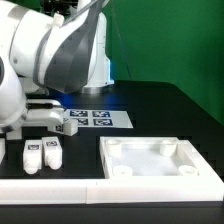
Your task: Assemble one leg
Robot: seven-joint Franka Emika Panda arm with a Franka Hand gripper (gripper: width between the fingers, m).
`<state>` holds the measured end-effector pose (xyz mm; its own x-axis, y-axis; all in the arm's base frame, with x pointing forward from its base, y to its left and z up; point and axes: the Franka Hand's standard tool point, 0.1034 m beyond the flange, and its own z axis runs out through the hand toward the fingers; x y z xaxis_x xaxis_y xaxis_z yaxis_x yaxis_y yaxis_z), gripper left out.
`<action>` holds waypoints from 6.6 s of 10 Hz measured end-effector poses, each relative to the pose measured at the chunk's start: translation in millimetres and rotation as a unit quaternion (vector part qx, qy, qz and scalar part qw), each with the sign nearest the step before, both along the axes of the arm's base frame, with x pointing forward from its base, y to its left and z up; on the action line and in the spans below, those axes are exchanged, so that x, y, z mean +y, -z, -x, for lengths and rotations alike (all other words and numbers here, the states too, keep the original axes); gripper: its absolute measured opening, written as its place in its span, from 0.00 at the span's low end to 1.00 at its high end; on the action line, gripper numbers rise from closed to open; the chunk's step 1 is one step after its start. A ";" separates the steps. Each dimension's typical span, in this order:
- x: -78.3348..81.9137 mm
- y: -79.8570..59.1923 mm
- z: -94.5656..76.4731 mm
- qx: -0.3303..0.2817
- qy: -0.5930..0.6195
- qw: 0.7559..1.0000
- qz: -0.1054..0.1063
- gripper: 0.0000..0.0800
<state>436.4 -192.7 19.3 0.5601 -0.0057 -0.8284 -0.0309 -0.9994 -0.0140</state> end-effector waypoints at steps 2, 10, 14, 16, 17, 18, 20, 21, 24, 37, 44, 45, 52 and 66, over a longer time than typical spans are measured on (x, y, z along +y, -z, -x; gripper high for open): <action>1.3 8.6 5.5 0.002 -0.002 1.000 0.000 0.81; 18.8 -28.3 -25.7 -0.020 -0.021 1.000 -0.013 0.36; 56.4 -102.0 -91.3 -0.129 -0.038 0.991 -0.016 0.36; 54.1 -100.2 -88.7 -0.198 -0.037 0.979 -0.020 0.36; 51.6 -98.8 -96.8 -0.236 -0.041 0.971 -0.017 0.36; 50.7 -99.8 -99.9 -0.274 -0.041 0.961 -0.015 0.36; 76.6 -115.4 -118.2 -0.329 -0.025 0.944 0.006 0.36; 110.4 -132.7 -140.1 -0.377 -0.026 0.926 0.013 0.36; 152.5 -144.9 -174.4 -0.472 -0.012 0.881 0.036 0.36; 274.2 -123.8 -196.3 -0.597 0.054 0.799 0.042 0.36; 287.5 -113.4 -203.2 -0.629 0.043 0.776 0.027 0.36; 287.5 -113.3 -203.2 -0.629 0.043 0.776 0.027 0.36; 315.3 -91.8 -199.0 -0.664 0.068 0.744 0.019 0.36; 305.6 -71.8 -195.7 -0.664 0.052 0.746 0.025 0.36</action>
Offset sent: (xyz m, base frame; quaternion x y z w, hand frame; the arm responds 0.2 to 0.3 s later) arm 0.0000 0.0000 0.0000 0.0000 0.0000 0.0000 1.0000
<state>632.1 112.9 91.0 0.8809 -0.1180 0.4584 -0.1002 -0.9930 -0.0630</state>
